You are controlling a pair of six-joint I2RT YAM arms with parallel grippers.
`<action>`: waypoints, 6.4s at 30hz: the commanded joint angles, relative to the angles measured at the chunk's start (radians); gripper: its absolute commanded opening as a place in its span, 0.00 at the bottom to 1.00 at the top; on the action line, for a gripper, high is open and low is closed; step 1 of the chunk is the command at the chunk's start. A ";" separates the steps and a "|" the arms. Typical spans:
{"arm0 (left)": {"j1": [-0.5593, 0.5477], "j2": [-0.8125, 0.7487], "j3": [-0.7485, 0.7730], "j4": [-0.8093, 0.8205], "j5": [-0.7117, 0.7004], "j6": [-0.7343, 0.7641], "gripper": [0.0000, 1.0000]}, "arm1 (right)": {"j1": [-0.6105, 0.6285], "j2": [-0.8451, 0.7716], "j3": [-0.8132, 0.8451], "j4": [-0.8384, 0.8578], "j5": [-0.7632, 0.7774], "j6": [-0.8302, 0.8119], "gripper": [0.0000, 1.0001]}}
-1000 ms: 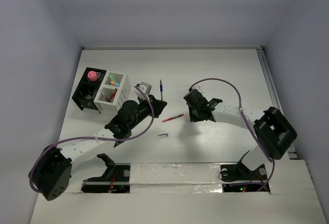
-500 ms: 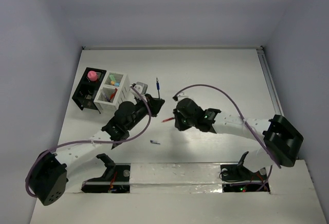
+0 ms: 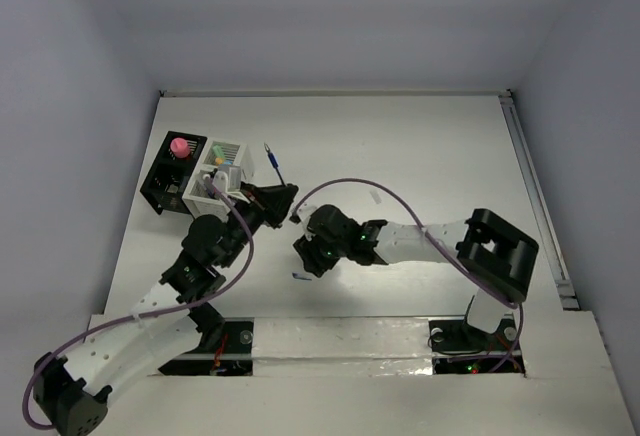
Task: Sort the stationery into containers
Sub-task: Pick up the pen cap from the center of the board, then close the pen cap on the pen.
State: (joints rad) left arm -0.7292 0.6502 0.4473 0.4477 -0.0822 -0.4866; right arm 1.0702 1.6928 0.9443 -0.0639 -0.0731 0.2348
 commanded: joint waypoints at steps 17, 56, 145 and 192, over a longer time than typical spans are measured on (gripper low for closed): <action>0.002 -0.113 0.091 -0.098 -0.033 -0.023 0.00 | 0.137 0.226 0.277 -0.260 0.055 -0.269 0.50; 0.002 0.298 -0.094 0.315 0.311 0.146 0.00 | -0.001 -0.481 0.138 0.361 0.475 -0.088 0.00; -0.007 0.227 -0.127 0.348 0.312 0.109 0.00 | -0.158 -0.435 0.065 0.569 0.279 0.049 0.00; -0.007 0.236 -0.128 0.364 0.320 0.102 0.00 | -0.176 -0.407 0.071 0.563 0.249 0.044 0.00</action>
State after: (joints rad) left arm -0.7334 0.8944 0.3180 0.7368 0.2146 -0.3828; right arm 0.9092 1.3109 0.9771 0.4778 0.1272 0.3252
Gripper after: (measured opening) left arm 0.076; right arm 0.057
